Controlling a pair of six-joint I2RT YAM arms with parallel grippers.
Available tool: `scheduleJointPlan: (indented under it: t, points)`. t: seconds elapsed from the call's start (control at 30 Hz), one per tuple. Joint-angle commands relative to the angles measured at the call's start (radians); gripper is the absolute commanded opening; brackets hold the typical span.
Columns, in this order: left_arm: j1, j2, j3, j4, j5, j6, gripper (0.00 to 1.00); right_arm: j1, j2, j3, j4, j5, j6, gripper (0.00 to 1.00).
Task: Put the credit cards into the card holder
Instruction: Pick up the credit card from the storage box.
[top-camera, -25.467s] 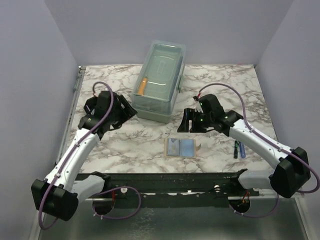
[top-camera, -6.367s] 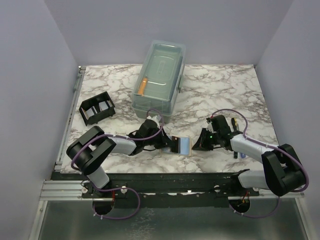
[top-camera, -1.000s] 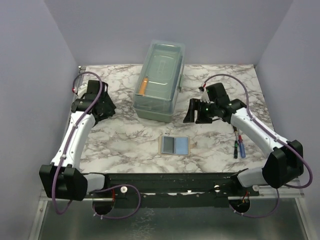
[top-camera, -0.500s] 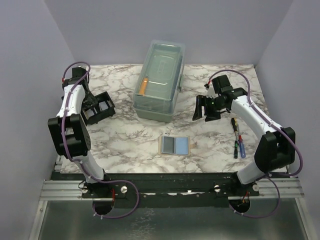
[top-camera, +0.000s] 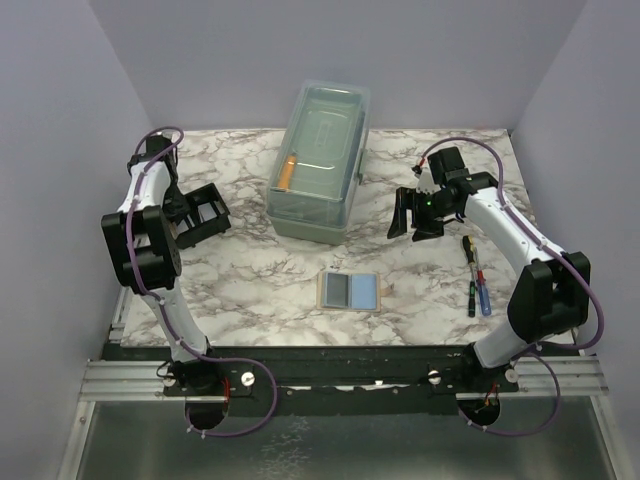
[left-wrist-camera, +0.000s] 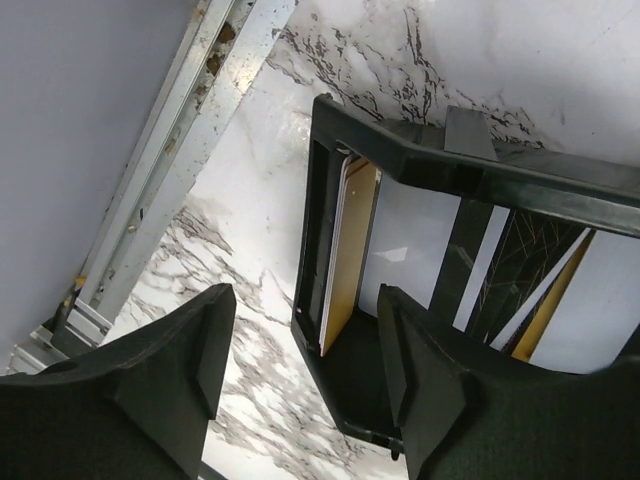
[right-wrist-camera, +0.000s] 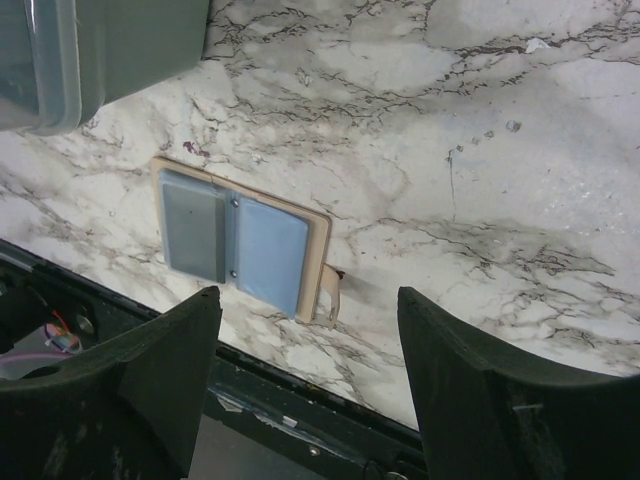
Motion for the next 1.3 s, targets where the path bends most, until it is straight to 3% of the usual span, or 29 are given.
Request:
scheduleJointPlan:
  t: [0.0, 0.27, 1.27]
  points:
    - [0.007, 0.047, 0.052, -0.009, 0.004, 0.056, 0.63, -0.008, 0.012, 0.023, -0.025, -0.030, -0.010, 0.75]
    - [0.025, 0.116, 0.061, -0.006, 0.030, 0.088, 0.61, -0.013, 0.012, 0.018, -0.020, -0.042, -0.006, 0.75]
    - [0.042, 0.022, 0.035, -0.056, 0.005, 0.112, 0.31, -0.023, 0.022, 0.008, -0.014, -0.054, -0.001, 0.74]
